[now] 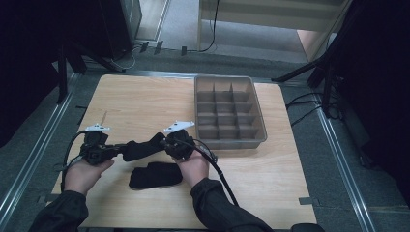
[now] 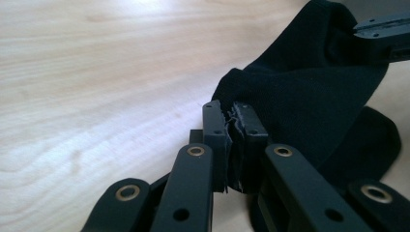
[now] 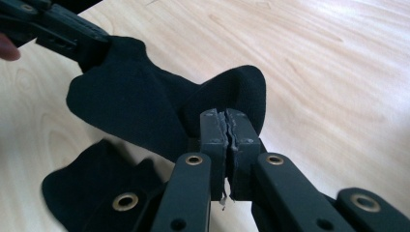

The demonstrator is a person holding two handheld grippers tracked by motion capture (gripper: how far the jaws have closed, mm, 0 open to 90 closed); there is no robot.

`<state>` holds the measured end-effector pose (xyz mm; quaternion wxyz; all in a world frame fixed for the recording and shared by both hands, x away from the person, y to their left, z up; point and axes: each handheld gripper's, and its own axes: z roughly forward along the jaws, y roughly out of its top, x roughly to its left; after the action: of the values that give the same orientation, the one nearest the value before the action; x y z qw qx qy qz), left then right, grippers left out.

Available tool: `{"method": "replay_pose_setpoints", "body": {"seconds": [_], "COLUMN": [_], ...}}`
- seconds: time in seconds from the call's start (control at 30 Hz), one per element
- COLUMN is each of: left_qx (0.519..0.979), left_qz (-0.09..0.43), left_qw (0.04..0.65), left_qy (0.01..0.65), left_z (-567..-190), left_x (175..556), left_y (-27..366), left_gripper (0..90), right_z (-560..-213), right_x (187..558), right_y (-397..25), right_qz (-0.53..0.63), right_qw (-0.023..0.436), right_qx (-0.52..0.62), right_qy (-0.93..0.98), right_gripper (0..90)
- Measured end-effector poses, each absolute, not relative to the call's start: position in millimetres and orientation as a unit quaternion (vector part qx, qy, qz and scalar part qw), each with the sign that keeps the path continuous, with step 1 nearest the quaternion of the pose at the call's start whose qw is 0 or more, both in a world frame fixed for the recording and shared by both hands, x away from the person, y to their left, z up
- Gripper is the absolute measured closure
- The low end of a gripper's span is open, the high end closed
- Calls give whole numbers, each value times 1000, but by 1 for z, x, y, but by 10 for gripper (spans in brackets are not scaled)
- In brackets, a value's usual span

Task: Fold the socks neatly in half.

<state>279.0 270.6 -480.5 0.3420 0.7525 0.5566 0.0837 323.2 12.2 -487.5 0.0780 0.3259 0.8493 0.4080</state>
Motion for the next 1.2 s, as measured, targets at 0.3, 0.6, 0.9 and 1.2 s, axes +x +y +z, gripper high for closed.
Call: {"method": "replay_pose_setpoints", "body": {"seconds": [0.3,0.6,0.9,1.2], "left_qx": [775,793,809,813], "left_qz": [70,54,32,16], "left_qw": [337,325,303,301], "left_qy": [530,512,502,498], "left_z": [-474,-479,-489,-492], "left_x": [269,259,256,250], "left_y": [256,247,241,242], "left_gripper": [848,845,838,813], "right_z": [-484,-493,-516,-504], "right_x": [288,264,255,257], "right_y": [-9,-23,-29,-38], "right_qz": [420,423,398,419], "right_qw": [80,77,62,74], "right_qx": [322,322,333,325], "right_qy": [845,843,853,844], "right_gripper": [868,861,769,698]}}
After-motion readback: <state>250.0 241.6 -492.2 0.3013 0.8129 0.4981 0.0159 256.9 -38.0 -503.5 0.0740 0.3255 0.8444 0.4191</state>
